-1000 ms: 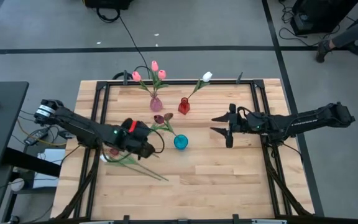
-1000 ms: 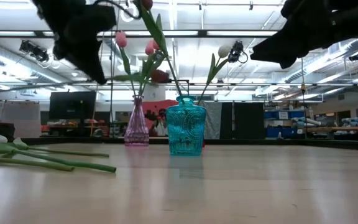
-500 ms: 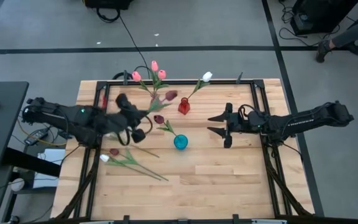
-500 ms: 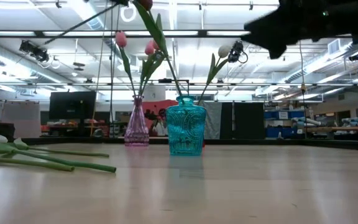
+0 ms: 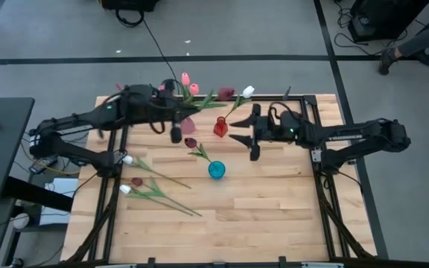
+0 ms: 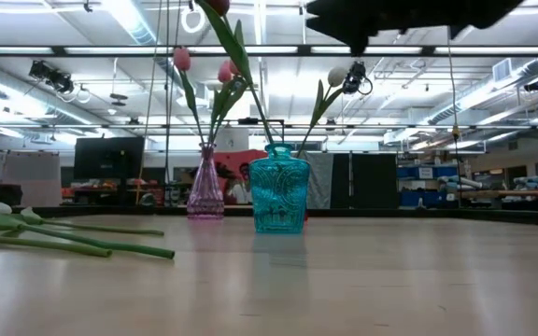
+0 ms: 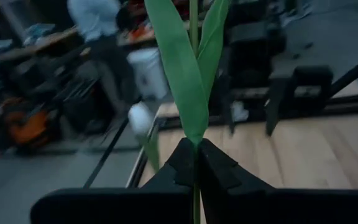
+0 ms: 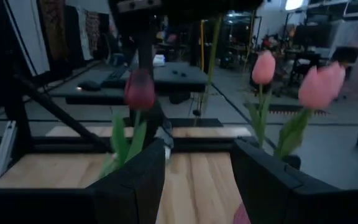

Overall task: Sort flowers into vase by color
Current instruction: Put the top red flower into the blue vase

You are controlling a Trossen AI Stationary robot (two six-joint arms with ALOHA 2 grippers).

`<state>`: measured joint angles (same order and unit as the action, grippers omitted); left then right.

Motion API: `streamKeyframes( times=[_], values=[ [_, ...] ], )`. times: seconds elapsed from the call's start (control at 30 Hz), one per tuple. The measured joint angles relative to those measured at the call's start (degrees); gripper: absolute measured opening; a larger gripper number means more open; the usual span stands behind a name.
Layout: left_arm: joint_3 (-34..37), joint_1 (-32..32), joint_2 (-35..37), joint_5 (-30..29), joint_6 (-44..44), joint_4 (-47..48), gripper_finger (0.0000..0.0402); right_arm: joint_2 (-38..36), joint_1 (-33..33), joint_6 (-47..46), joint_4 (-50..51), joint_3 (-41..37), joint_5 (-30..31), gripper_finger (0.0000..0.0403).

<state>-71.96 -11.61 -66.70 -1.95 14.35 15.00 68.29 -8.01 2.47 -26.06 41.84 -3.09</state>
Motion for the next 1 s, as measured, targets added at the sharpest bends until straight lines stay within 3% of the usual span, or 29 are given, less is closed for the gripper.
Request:
streamKeyframes(
  times=[0.17, 0.37, 0.6, 1.0],
  values=[
    [0.02, -2.23, -5.62, 8.24, 0.67, -9.91, 0.0010, 5.58, -2.26, 2.82, 0.09, 6.60, -1.49, 0.0193],
    [0.11, -3.02, -10.79, 11.97, 2.03, -16.75, 0.0010, 9.46, -2.47, 7.18, 0.00, 10.64, 0.29, 0.0191],
    [0.09, -3.02, -13.75, 15.08, 3.06, -20.28, 0.0010, 10.45, -2.51, 12.31, -0.09, 11.46, 5.25, 0.0175],
    [0.09, -3.02, -14.73, 15.77, 3.39, -21.87, 0.0010, 10.36, -2.23, 14.57, -5.21, 11.46, 4.57, 0.0147]
  ],
)
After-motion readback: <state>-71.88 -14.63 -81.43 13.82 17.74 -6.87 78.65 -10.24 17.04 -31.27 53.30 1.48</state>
